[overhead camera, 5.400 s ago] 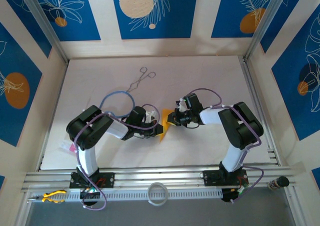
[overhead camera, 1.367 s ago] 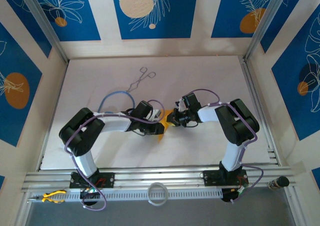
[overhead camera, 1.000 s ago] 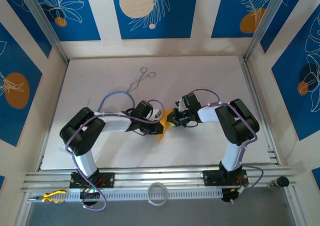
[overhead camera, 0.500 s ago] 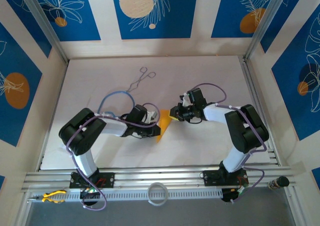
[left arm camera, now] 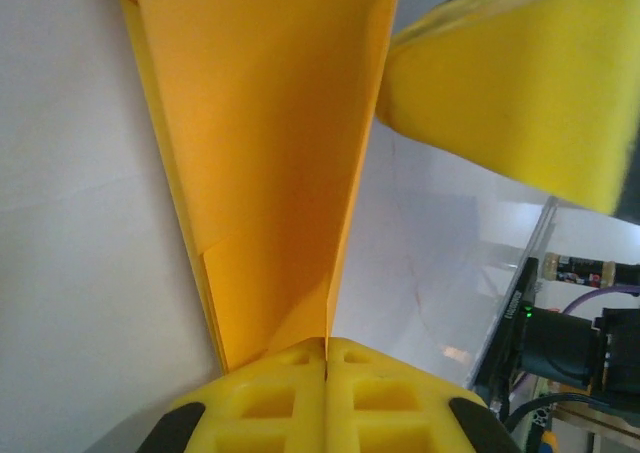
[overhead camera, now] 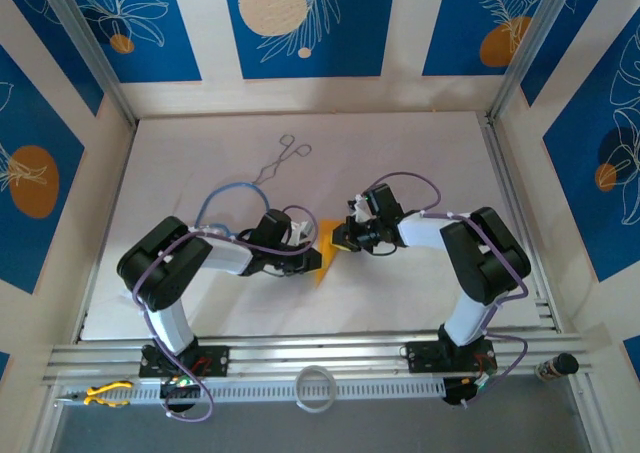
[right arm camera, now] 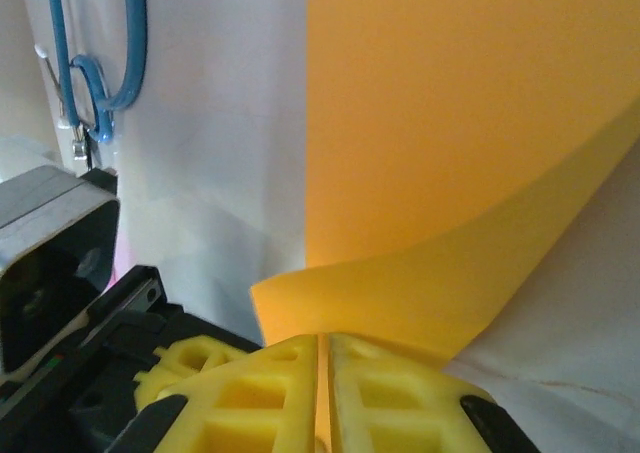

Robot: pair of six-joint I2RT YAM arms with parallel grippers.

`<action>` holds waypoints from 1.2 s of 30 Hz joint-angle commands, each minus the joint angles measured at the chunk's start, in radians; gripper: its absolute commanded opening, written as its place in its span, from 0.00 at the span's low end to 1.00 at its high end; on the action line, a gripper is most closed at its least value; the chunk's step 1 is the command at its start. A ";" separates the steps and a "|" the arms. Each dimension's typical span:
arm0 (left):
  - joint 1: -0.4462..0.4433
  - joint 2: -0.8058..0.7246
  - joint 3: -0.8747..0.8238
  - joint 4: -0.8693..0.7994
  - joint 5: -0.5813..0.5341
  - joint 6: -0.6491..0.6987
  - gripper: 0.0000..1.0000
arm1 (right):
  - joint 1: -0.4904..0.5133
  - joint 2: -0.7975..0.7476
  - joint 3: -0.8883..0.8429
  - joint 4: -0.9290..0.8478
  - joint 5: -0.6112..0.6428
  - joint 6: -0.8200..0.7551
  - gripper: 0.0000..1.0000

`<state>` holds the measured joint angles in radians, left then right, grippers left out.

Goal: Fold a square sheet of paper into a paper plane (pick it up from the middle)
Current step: Fold the wing for the fifth time at the center of the table.

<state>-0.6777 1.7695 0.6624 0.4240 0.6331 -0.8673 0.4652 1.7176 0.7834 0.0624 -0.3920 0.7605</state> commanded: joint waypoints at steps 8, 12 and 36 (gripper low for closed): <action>0.022 0.048 -0.040 0.236 0.079 -0.140 0.00 | -0.042 -0.042 -0.040 0.034 -0.035 0.005 0.13; 0.025 0.068 -0.064 0.296 0.072 -0.178 0.00 | -0.036 -0.027 -0.044 0.064 -0.058 0.011 0.12; 0.029 0.057 -0.108 0.262 0.006 -0.191 0.00 | -0.005 0.057 0.023 0.071 -0.102 -0.007 0.12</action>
<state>-0.6621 1.8339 0.5709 0.6922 0.6559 -1.0500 0.4526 1.7596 0.7795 0.1333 -0.4633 0.7666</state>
